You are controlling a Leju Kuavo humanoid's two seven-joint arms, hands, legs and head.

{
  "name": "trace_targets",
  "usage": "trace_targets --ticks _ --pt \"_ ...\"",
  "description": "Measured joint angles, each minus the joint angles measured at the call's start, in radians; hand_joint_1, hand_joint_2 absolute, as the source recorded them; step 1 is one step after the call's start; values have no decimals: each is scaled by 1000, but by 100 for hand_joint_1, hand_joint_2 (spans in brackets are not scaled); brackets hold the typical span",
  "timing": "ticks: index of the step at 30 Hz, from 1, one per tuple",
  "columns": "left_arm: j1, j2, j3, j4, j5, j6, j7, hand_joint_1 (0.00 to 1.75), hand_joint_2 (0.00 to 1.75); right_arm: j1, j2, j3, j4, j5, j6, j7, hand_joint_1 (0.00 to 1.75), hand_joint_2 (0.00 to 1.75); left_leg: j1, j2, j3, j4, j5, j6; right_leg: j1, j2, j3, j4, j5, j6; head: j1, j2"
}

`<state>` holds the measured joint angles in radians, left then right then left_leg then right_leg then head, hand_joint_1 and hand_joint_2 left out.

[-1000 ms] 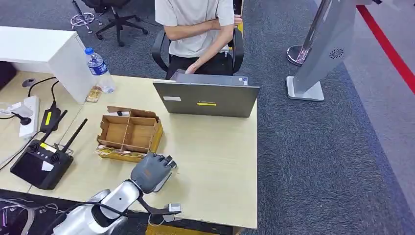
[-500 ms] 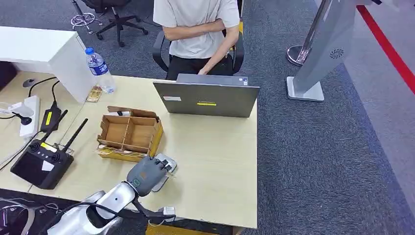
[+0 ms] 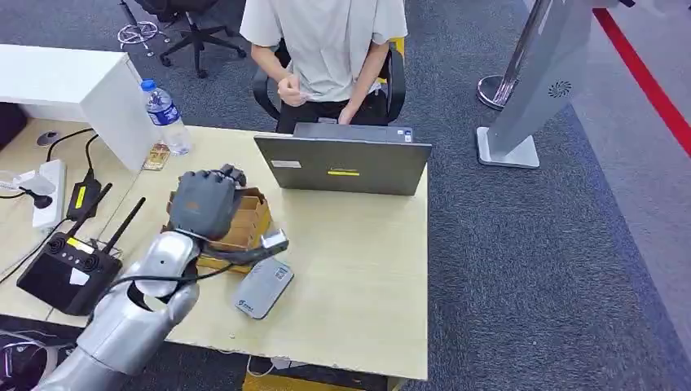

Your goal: Pass the card to the sensor for recognition and then transmit it.

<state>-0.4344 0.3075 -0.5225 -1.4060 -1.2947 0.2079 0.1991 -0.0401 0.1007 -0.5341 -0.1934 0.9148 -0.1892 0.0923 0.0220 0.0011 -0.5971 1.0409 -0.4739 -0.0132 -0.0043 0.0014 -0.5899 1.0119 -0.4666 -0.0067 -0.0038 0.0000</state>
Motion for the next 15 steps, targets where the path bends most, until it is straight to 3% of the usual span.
trace_targets --ticks 6,9,15 --pt "-224 -24 160 248 17 48 -25 175 175 -6 0 6 0 61 15 8 0 175 0 0 0 0 2 -1 0 0 0 1 1 -1 0 0" --pt "-312 -31 205 379 18 67 -36 175 175 -8 0 11 0 77 22 8 0 175 0 0 0 0 2 -1 0 0 0 2 1 -1 -1 0" --pt "-398 -42 250 518 36 74 -58 175 175 -12 0 18 0 90 25 8 0 175 0 0 -1 0 2 0 0 0 -1 1 1 -1 0 0"
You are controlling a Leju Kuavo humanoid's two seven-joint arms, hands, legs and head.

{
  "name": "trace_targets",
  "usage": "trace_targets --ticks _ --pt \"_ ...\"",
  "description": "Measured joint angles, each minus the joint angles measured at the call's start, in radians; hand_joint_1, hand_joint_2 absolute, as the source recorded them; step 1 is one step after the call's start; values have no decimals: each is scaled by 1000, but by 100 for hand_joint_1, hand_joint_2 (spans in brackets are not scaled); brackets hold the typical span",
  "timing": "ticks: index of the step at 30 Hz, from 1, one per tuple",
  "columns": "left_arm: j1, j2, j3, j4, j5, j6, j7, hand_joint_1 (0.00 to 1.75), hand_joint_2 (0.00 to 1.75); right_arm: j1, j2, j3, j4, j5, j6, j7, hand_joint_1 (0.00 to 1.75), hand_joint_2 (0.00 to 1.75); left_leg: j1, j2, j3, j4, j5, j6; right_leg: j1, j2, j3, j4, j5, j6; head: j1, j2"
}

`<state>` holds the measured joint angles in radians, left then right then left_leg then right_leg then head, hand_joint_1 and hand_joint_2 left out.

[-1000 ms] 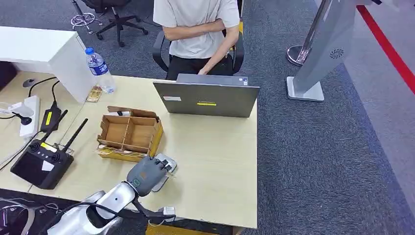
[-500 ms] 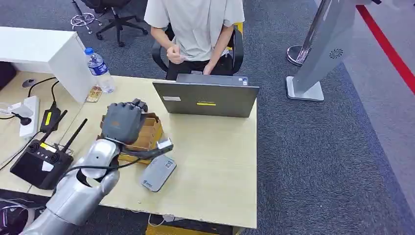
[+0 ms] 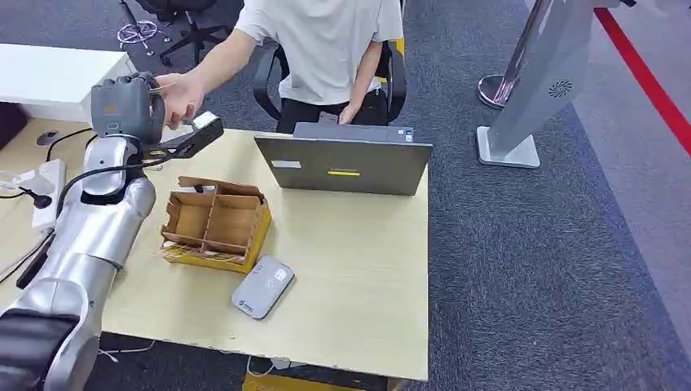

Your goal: Pass the card to the sensor for recognition and then transmit it.

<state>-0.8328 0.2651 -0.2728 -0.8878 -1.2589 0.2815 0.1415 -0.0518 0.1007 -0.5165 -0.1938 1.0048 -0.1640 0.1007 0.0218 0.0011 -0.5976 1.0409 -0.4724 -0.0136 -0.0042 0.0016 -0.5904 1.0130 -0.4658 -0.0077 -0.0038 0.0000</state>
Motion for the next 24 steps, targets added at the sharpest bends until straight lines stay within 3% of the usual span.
trace_targets --ticks 1,2,10,14,17,24 --pt "-6 -3 3 12 1 0 -3 175 175 0 0 2 0 0 0 0 0 175 0 0 0 0 0 0 0 0 0 0 0 0 0 0" --pt "-10 -5 4 22 2 0 -7 0 175 0 0 2 0 0 1 -1 0 175 0 0 0 0 0 0 0 0 0 0 0 0 0 0" --pt "-20 -12 14 71 33 -10 -40 0 175 0 0 4 0 5 6 -7 0 175 0 0 0 0 0 0 0 0 0 0 0 0 0 0" --pt "26 -13 14 31 55 -31 -64 0 175 0 0 4 0 13 4 -6 0 175 0 0 0 0 0 0 0 0 0 0 0 0 0 0" --pt "111 -8 14 -78 63 -61 -69 0 175 0 0 0 0 8 0 -6 0 175 0 1 0 0 -1 0 -1 1 0 0 0 0 2 0" --pt "397 44 -15 -479 46 -78 -90 0 175 6 1 -38 0 -21 -9 -6 0 175 -1 3 -1 0 -3 0 -1 3 -2 0 -2 1 1 0"
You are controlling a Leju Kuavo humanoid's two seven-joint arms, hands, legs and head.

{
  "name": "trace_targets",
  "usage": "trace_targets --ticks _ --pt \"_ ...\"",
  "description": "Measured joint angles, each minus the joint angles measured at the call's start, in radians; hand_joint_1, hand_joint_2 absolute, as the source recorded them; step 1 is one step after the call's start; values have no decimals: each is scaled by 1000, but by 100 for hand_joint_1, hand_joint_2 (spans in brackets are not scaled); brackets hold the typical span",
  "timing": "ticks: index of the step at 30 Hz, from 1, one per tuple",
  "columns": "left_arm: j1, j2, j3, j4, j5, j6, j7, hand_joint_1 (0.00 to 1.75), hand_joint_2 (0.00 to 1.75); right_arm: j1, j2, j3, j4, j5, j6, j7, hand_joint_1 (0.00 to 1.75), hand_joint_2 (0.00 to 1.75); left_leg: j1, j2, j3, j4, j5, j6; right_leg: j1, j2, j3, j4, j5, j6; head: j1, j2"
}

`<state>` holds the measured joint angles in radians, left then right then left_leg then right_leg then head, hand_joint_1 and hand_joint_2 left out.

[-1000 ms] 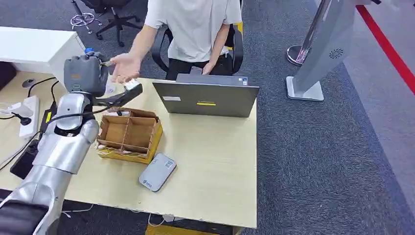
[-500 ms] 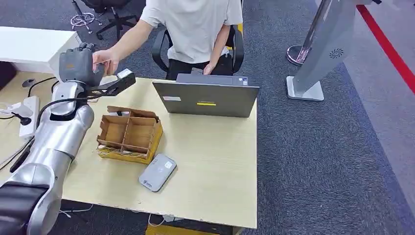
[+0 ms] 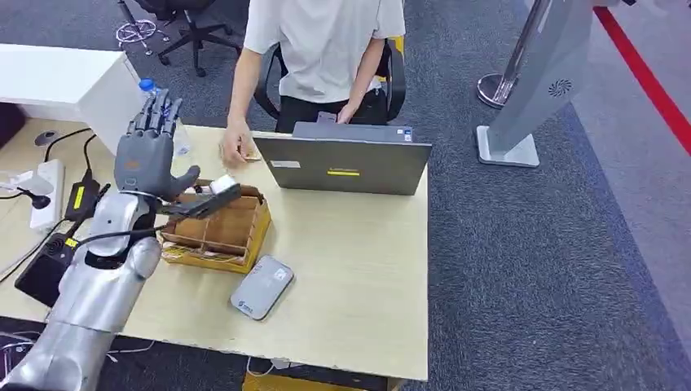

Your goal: Pass the card to the sensor for recognition and then transmit it.

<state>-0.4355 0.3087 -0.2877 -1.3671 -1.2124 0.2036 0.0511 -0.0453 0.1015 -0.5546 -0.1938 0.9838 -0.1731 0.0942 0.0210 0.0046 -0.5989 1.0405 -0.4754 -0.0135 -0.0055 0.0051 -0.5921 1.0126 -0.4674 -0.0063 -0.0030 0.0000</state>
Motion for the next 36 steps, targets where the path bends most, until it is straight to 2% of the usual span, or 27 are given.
trace_targets --ticks 2,7,13,18,21,26,36 --pt "97 30 -24 -131 -29 15 -3 0 175 1 2 -14 0 -3 -5 -1 0 175 0 0 0 0 -1 0 0 0 0 0 0 0 0 0" --pt "307 95 -74 -334 -88 68 -14 0 175 2 5 -52 0 -19 -13 -6 0 175 0 1 0 0 -2 1 0 1 -1 0 -2 1 0 0" --pt "523 177 -84 -454 -95 73 -4 0 175 5 9 -87 0 -20 -20 -6 0 175 0 1 0 -1 -3 1 0 1 0 0 -3 2 0 0" --pt "642 234 -75 -482 -59 -9 65 0 175 6 9 -107 0 -15 -23 0 0 175 0 -1 0 -1 -3 1 0 -1 0 0 -4 1 0 0" --pt "665 240 -49 -480 -62 -42 100 0 175 7 10 -113 0 -11 -24 3 0 175 0 -1 0 -1 -3 1 0 -2 0 0 -4 1 -1 0" --pt "651 223 -25 -455 -72 -49 105 0 175 6 14 -120 0 4 -24 8 0 175 0 -2 0 -1 -3 1 0 -2 1 -1 -4 2 0 0" --pt "527 127 26 -331 -65 -40 76 0 175 4 16 -127 0 39 -18 7 0 175 0 -3 0 0 -2 1 0 -4 2 -1 -3 2 0 0"
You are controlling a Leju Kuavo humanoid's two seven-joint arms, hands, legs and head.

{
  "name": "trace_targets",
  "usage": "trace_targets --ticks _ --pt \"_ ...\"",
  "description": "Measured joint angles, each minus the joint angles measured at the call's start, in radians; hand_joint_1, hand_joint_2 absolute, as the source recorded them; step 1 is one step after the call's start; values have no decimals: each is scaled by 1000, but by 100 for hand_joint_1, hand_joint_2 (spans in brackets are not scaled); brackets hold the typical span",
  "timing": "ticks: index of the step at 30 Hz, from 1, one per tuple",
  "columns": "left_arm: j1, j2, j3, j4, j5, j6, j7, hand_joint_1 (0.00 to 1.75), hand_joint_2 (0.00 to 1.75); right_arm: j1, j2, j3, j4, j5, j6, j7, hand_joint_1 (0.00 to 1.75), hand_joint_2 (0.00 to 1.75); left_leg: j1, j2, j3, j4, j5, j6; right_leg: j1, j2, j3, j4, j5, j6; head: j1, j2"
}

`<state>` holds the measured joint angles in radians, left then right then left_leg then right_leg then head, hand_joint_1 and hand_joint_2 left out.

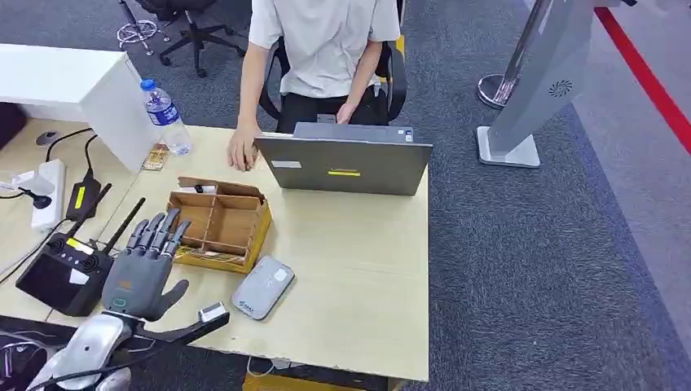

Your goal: Pass the card to the sensor for recognition and then transmit it.

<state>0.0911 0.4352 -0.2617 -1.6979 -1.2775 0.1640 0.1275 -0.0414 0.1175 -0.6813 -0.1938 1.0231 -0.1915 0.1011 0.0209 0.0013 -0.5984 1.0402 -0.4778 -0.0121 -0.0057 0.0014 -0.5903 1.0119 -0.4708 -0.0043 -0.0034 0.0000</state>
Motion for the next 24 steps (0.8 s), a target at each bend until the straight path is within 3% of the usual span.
trace_targets --ticks 9,24 --pt "-90 -74 10 153 -4 -17 -32 0 175 -5 0 -1 0 16 10 -3 0 175 0 0 0 0 0 0 0 0 0 0 0 0 0 0" --pt "-145 -122 -35 238 -3 -40 -56 0 175 -6 0 -2 0 34 16 -7 0 175 0 0 0 0 0 0 0 0 0 0 0 0 0 0"
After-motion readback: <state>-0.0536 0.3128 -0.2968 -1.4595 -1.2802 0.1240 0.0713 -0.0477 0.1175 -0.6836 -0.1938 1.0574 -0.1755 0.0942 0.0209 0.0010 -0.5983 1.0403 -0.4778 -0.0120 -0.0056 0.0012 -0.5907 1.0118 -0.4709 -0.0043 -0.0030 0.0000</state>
